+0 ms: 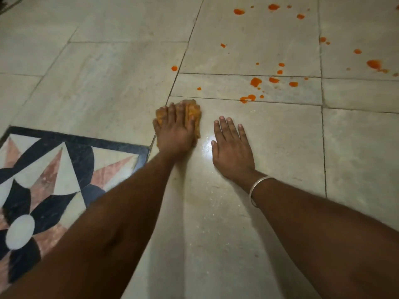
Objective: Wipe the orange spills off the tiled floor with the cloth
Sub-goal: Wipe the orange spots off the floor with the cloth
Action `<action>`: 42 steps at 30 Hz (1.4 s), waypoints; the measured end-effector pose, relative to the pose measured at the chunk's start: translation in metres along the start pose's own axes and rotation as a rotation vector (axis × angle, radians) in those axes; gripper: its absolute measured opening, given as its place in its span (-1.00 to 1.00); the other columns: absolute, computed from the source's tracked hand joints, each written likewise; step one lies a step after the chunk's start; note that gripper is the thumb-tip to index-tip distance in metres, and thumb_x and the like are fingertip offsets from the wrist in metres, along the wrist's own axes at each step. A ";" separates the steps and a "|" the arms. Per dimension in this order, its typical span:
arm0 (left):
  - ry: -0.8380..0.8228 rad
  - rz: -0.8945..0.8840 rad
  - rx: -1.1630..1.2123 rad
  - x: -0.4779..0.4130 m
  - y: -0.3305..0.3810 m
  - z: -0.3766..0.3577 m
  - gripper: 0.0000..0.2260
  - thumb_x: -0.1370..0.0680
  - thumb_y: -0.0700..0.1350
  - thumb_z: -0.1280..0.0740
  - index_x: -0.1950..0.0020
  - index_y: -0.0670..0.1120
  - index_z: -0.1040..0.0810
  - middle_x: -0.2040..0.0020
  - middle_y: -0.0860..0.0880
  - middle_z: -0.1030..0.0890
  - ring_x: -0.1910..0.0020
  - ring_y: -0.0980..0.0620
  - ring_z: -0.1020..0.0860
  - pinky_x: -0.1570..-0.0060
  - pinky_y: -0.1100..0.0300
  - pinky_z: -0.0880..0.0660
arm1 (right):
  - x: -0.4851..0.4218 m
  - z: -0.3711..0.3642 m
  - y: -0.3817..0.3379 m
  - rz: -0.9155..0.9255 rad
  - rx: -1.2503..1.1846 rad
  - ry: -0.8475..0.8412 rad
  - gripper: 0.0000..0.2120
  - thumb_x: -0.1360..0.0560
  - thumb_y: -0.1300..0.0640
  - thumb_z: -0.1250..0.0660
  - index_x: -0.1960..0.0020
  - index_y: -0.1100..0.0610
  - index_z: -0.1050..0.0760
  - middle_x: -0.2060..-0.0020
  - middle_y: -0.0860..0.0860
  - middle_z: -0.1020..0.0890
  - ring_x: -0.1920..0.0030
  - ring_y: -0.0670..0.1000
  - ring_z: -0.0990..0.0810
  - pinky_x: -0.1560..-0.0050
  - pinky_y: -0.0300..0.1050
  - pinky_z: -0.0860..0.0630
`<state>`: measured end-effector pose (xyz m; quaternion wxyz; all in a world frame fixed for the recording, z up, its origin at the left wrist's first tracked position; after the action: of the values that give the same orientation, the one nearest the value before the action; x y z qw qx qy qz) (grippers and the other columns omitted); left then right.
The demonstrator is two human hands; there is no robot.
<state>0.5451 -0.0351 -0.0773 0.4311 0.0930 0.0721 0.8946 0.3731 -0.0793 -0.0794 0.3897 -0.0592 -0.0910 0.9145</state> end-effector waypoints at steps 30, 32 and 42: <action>-0.013 -0.034 -0.014 0.134 0.040 -0.013 -0.38 -0.74 0.18 0.04 -0.71 -0.05 0.17 -0.71 -0.15 0.16 -0.68 -0.17 0.22 -0.62 -0.26 0.21 | 0.022 0.007 0.020 0.122 -0.144 -0.088 -0.42 -0.70 -0.12 0.13 -0.65 0.09 -0.12 -0.64 0.12 -0.11 -0.65 0.11 -0.02 -0.62 0.01 0.11; -0.010 0.021 -0.024 0.122 0.007 0.004 -0.37 -0.74 0.11 -0.02 -0.70 -0.14 0.14 -0.70 -0.25 0.11 -0.68 -0.28 0.16 -0.60 -0.31 0.21 | 0.029 0.007 0.025 0.153 -0.125 -0.110 -0.42 -0.69 -0.11 0.11 -0.66 0.09 -0.08 -0.65 0.11 -0.08 -0.65 0.10 0.00 -0.62 0.01 0.12; -0.004 0.388 0.063 0.215 -0.005 -0.025 -0.27 -0.68 0.25 0.11 -0.68 -0.20 0.18 -0.68 -0.33 0.07 -0.65 -0.39 0.09 -0.58 -0.39 0.07 | 0.039 0.009 0.015 0.029 -0.135 -0.078 -0.35 -0.60 -0.09 0.17 -0.65 0.09 -0.10 -0.65 0.10 -0.08 -0.65 0.12 0.00 -0.61 0.09 0.14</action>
<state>0.4119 0.1359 -0.0806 0.2476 0.1205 0.0798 0.9580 0.3342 -0.0626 -0.0750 0.3679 -0.0509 -0.1665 0.9134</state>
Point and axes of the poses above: each hand's wrist, its own x-axis away from the middle knuckle, its own z-axis out of the back of the hand, y = z × x, the point moved 9 cm from there along -x, towards the middle knuckle
